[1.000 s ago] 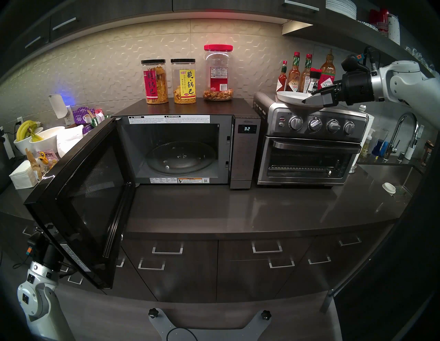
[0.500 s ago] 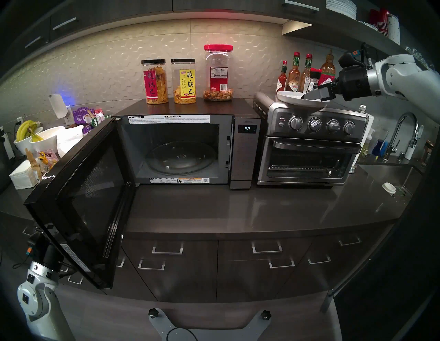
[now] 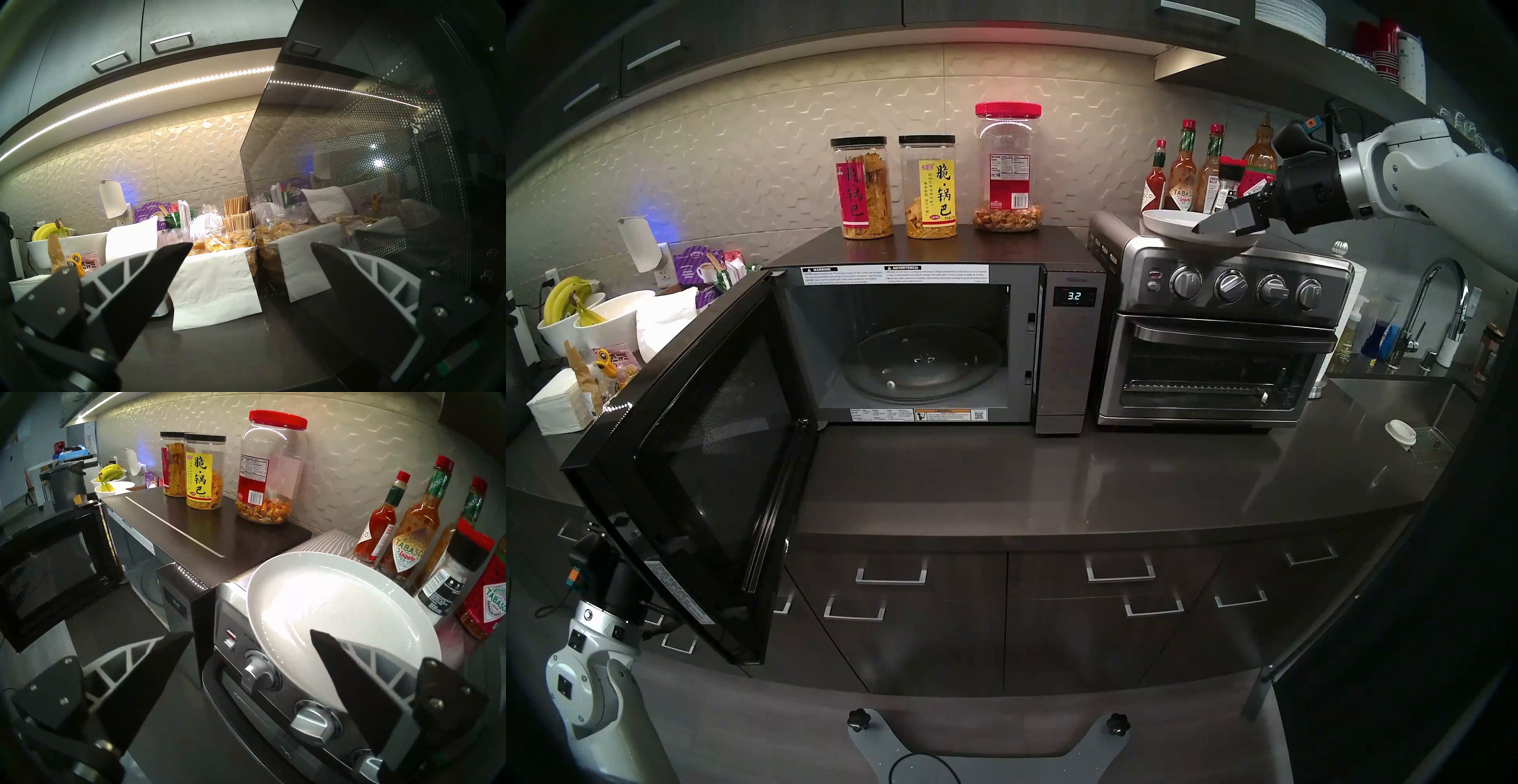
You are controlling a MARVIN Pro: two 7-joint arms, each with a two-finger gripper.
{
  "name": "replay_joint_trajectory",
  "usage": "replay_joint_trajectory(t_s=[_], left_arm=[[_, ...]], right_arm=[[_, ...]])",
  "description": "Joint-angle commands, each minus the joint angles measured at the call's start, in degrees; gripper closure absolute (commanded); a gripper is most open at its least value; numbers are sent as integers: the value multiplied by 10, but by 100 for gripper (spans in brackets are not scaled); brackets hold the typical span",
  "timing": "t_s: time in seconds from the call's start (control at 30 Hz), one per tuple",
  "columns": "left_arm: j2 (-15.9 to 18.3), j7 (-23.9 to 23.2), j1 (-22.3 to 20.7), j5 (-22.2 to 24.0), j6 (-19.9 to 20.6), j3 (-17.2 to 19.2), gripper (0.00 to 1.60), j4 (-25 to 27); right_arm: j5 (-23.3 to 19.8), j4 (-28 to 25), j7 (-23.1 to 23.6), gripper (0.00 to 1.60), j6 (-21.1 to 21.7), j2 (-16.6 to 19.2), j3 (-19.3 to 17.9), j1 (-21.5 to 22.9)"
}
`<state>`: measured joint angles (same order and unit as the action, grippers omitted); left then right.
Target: Open the microwave, put the plate inside, and close the door
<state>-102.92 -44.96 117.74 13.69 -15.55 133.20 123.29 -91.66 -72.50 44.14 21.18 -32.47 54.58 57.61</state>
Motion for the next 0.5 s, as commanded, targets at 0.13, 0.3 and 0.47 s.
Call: replay_joint_trajectory(t_s=[0.13, 0.3, 0.47], left_arm=[[-1, -1, 1, 1, -1, 0, 0, 12], [-1, -1, 1, 1, -1, 0, 0, 12], [-1, -1, 1, 1, -1, 0, 0, 12]], right_arm=[[1, -1, -9, 0, -5, -11, -8, 7], [-13, 12, -16, 0, 14, -25, -10, 1], [-16, 24, -19, 0, 17, -36, -13, -5]])
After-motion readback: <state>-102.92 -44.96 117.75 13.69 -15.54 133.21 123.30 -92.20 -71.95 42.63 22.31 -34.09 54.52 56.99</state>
